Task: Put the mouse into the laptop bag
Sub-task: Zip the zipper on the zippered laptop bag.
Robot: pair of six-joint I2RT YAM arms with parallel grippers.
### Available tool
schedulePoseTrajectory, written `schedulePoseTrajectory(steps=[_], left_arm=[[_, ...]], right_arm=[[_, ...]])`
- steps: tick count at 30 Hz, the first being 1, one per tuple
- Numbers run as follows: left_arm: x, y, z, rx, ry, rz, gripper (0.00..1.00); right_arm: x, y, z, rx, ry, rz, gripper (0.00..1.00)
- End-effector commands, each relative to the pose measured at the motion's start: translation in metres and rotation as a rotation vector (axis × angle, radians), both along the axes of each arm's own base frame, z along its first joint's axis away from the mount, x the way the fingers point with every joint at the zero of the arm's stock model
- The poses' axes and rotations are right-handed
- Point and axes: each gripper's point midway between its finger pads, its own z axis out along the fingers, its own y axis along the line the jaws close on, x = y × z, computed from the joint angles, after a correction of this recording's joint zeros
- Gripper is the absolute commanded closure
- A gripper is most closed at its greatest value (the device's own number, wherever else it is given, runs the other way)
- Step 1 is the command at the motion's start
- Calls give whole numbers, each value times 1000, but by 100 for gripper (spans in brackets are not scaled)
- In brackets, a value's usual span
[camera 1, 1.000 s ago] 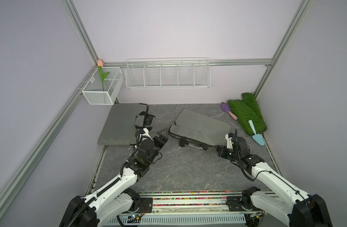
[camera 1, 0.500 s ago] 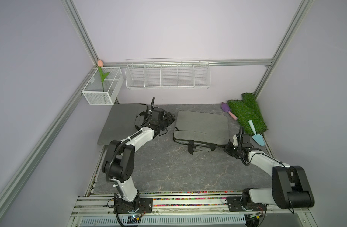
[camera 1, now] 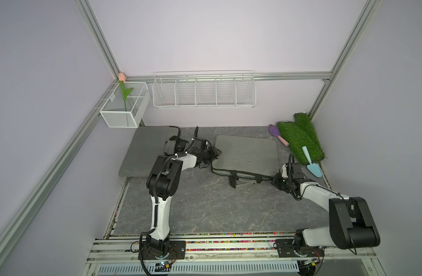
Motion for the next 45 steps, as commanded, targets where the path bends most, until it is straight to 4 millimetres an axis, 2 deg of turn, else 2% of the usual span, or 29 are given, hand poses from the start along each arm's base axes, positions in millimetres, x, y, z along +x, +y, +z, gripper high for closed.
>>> schedulePoseTrajectory(steps=[1,2,3,4,7,9,11,16,18,19,20,23,27,32,35,39,45], left_arm=[[-17,-35,10,-139,-36,-71,48],[-21,-40,14,-165,-47,-73,49],[-25,-44,17,-180,-56,-75,49],[-29,-47,19,-184,-62,-74,50],[-37,-48,23,-161,-79,-59,52],[-39,-46,26,-150,-90,-50,53],[-41,-48,27,-142,-95,-50,53],[-46,-59,27,-147,-90,-72,59],[-47,-56,26,-145,-86,-68,66],[-46,-51,25,-131,-82,-54,77],[-45,-44,23,-118,-76,-40,84],[-37,-15,19,-106,-65,9,98],[-25,28,17,-140,-60,84,100],[-26,46,22,-152,-71,103,100],[-30,47,30,-164,-93,108,100],[-35,46,44,-168,-119,114,100],[-41,33,55,-125,-140,101,100]], right_arm=[[-10,12,2,-74,0,71,94],[-10,15,4,-91,0,90,94],[-16,30,4,-107,4,146,94],[-18,37,7,-128,2,171,94],[-24,52,16,-174,-20,228,94],[-27,65,23,-166,-45,266,94],[-30,86,31,-150,-85,335,94],[-30,122,48,-112,-131,448,94],[-28,113,48,-129,-108,404,94],[-27,105,46,-134,-95,375,94],[-27,96,45,-140,-86,346,94],[-28,78,44,-151,-84,294,94],[-31,52,46,-175,-84,224,94],[-30,23,51,-178,-79,133,94],[-32,30,50,-152,-75,173,94],[-40,62,47,-120,-74,294,94],[-46,105,68,-103,-128,429,94]])
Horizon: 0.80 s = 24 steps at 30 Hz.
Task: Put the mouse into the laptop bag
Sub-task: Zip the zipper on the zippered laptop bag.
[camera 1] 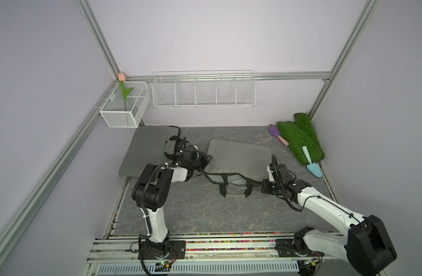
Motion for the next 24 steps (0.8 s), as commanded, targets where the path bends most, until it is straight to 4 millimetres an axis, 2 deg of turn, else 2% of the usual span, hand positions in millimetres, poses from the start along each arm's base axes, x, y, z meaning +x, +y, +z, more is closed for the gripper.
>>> schedulePoseTrajectory(steps=[1,5,6,8,9,10,12,15,19,22,24], left_arm=[[-2,-20,34,-27,-81,-41,100],[1,-11,36,-11,-66,-26,100],[2,-6,37,-2,-59,-16,91],[-3,2,43,4,-63,-3,52],[-7,5,51,-3,-77,6,40],[-14,10,59,-11,-92,18,29],[-31,21,80,-32,-131,48,15],[-65,43,109,-63,-195,107,13],[-123,58,127,-66,-245,151,15],[-158,75,129,-65,-228,202,14],[-170,100,128,-64,-252,299,10]], right_arm=[[8,32,27,59,-69,103,94],[7,32,28,47,-68,119,94],[6,34,29,60,-66,124,94],[5,42,30,106,-61,138,94],[5,45,30,128,-57,140,94],[6,48,31,147,-50,135,94],[8,55,32,182,-38,129,94],[14,66,42,234,-28,128,94],[21,71,62,237,-50,144,94],[34,55,82,87,-126,168,94],[48,38,82,-20,-181,170,94]])
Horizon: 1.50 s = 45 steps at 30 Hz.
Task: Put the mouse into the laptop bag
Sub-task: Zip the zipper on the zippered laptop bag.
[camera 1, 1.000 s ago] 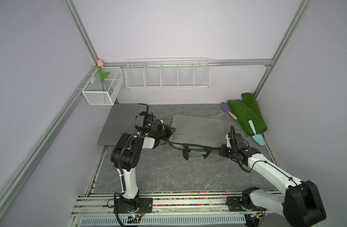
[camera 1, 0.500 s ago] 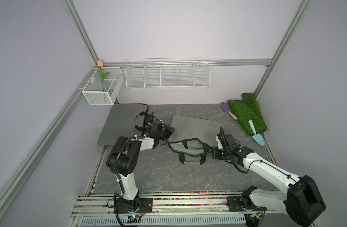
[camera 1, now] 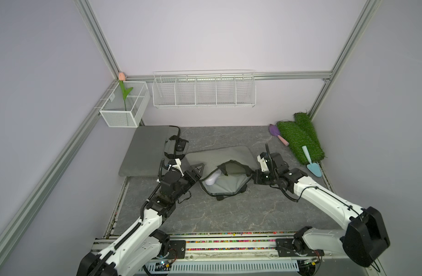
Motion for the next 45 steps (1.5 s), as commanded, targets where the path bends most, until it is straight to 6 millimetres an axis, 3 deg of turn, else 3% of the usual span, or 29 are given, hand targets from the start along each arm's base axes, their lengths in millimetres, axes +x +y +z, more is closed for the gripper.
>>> schedulePoseTrajectory(steps=[1,4,8,10,13,16,22,23,26,29,35,39,45], left_arm=[[-12,36,0,-17,-13,157,8],[-18,48,-9,20,3,186,8],[-19,32,-15,15,41,97,11],[-21,28,-14,37,63,67,12],[-19,25,3,86,25,38,11],[-5,10,30,121,-11,-21,12],[66,-63,50,136,14,-213,23],[81,-71,49,176,24,-211,23],[124,-105,48,241,34,-249,23],[162,-155,37,220,30,-345,23],[225,-243,-20,178,72,-495,26],[242,-281,-38,92,24,-560,24],[248,-315,-83,-184,84,-632,23]], right_arm=[[22,-15,13,-102,-109,43,94],[44,-17,-2,-108,-109,112,94],[99,-42,-10,-279,-235,131,94],[117,-34,-2,-189,-273,232,94],[136,-33,14,-170,-362,304,94],[143,-41,5,-279,-410,356,94],[175,-59,-42,-386,-340,356,94],[185,-73,-50,-398,-330,332,94],[198,-69,-69,-406,-323,388,94],[202,-61,-82,-410,-357,462,94],[197,-60,-88,-442,-425,545,94],[194,-52,-90,-400,-460,554,94],[192,-52,-92,-407,-453,551,94]])
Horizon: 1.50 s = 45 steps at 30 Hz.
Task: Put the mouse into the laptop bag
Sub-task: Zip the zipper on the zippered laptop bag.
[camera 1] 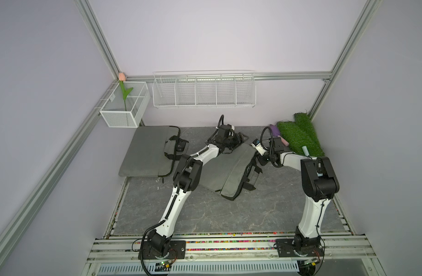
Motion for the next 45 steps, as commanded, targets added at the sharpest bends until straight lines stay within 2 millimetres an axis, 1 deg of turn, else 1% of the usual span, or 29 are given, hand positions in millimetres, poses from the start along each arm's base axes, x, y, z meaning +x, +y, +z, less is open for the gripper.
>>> schedulePoseTrajectory(steps=[1,4,6,7,9,11,12,13,14,16,18,19,21,22,23,24,25,28,29,31,33,35,36,38,40,42,44,45], left_arm=[[-1,-21,13,-224,41,-49,24],[-1,-26,-18,-227,93,-25,26],[4,-21,-43,-163,115,31,26],[6,-18,-50,-144,116,53,25],[11,-14,-65,-116,121,90,25],[14,-15,-70,-115,122,95,25],[14,-17,-72,-118,123,93,26],[14,-17,-72,-120,123,94,26],[15,-17,-73,-122,125,97,26],[14,-16,-71,-127,121,96,26],[13,-14,-70,-111,114,96,26],[12,-13,-70,-103,110,99,26],[12,-11,-69,-98,101,104,26],[10,-12,-71,-101,107,101,27],[7,-14,-67,-122,114,85,29],[2,-15,-62,-156,119,70,32],[-3,-14,-54,-184,121,65,32],[-31,-1,-26,-219,106,64,30],[-41,6,-25,-198,124,76,29],[-64,8,-13,-213,131,64,28],[-89,0,-5,-218,154,25,28],[-104,-5,-5,-195,183,3,28],[-107,-7,-5,-187,191,0,28],[-107,-13,-6,-190,195,-13,27],[-104,-20,-18,-186,230,-26,28],[-102,-33,-23,-219,252,-48,28],[-100,-48,-25,-249,256,-72,27],[-96,-56,-28,-252,256,-75,28]], right_arm=[[0,9,13,16,-57,57,94],[-5,11,15,22,-52,53,94],[-13,14,17,7,-34,53,94],[-20,23,17,-14,-29,67,94],[-36,35,16,-73,-25,82,93],[-61,65,21,-96,-113,175,93],[-70,77,23,-104,-109,190,93],[-73,80,22,-114,-88,187,93],[-72,80,17,-156,-48,152,93],[-76,77,5,-185,78,128,93],[-79,72,-1,-239,132,85,93],[-83,73,1,-244,132,72,93],[-95,78,13,-202,112,55,93],[-98,77,17,-194,105,33,93],[-99,74,21,-191,98,3,93],[-98,68,22,-196,99,-37,93],[-95,63,21,-202,107,-66,93],[-77,48,14,-204,160,-131,94],[-72,48,13,-173,160,-120,93],[-67,47,11,-178,132,-89,93],[-63,45,9,-163,120,-66,93],[-59,40,9,-131,137,-85,93],[-56,38,11,-103,150,-91,94],[-54,38,16,-76,150,-78,93],[-51,37,22,-98,104,-44,93],[-49,31,24,-130,82,-35,93],[-50,32,21,-134,95,-20,94],[-52,34,19,-128,107,-17,93]])
